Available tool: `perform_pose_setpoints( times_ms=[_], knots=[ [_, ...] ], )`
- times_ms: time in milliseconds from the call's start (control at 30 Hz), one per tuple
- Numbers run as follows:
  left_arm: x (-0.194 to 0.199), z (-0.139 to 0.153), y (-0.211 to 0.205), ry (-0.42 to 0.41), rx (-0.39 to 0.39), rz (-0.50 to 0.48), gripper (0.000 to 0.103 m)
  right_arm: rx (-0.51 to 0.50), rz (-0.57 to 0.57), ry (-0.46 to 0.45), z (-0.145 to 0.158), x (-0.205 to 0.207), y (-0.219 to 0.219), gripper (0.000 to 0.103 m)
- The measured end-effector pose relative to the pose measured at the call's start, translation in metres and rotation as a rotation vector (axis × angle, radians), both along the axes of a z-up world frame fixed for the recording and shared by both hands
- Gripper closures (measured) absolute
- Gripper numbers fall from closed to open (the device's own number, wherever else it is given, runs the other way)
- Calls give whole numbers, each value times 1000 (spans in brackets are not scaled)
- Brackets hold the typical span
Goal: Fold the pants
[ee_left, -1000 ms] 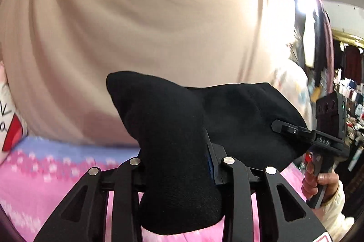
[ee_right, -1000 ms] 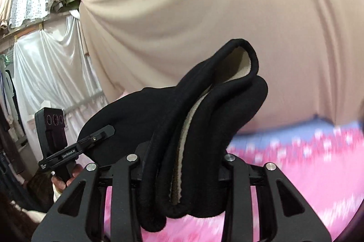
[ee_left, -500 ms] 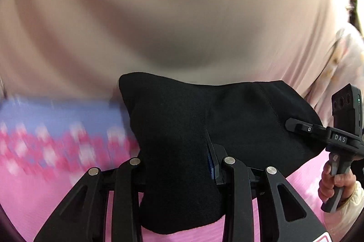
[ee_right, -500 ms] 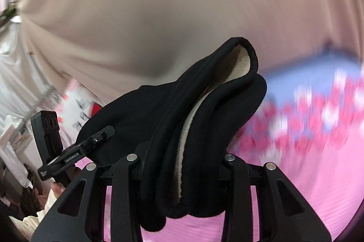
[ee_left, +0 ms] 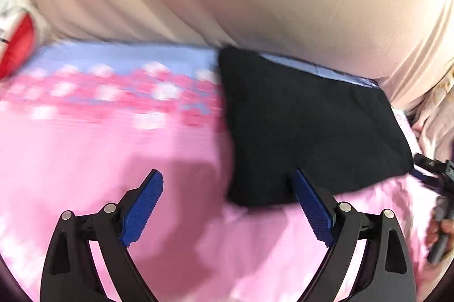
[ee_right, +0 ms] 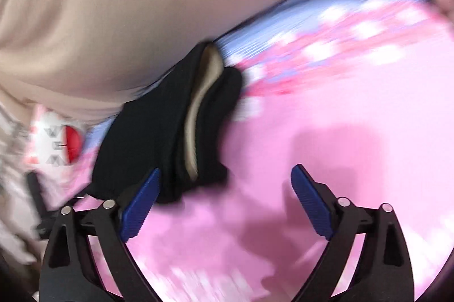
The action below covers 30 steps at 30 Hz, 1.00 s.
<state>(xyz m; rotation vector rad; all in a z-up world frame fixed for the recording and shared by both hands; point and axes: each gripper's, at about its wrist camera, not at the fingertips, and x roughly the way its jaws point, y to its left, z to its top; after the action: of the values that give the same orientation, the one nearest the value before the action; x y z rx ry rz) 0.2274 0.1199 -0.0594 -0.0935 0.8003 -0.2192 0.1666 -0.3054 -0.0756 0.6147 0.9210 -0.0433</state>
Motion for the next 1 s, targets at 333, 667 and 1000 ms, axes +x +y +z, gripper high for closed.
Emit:
perform_pose_setpoints(
  times_ms=[333, 667, 1000],
  knots=[
    [-117, 44, -52, -263, 172, 110, 11, -382, -43, -147, 78, -94, 101, 7],
    [-97, 72, -108, -267, 211, 62, 11, -488, -66, -232, 129, -56, 122, 6],
    [-84, 56, -107, -205, 222, 82, 11, -485, -79, -158, 100, -48, 123, 6]
  ],
)
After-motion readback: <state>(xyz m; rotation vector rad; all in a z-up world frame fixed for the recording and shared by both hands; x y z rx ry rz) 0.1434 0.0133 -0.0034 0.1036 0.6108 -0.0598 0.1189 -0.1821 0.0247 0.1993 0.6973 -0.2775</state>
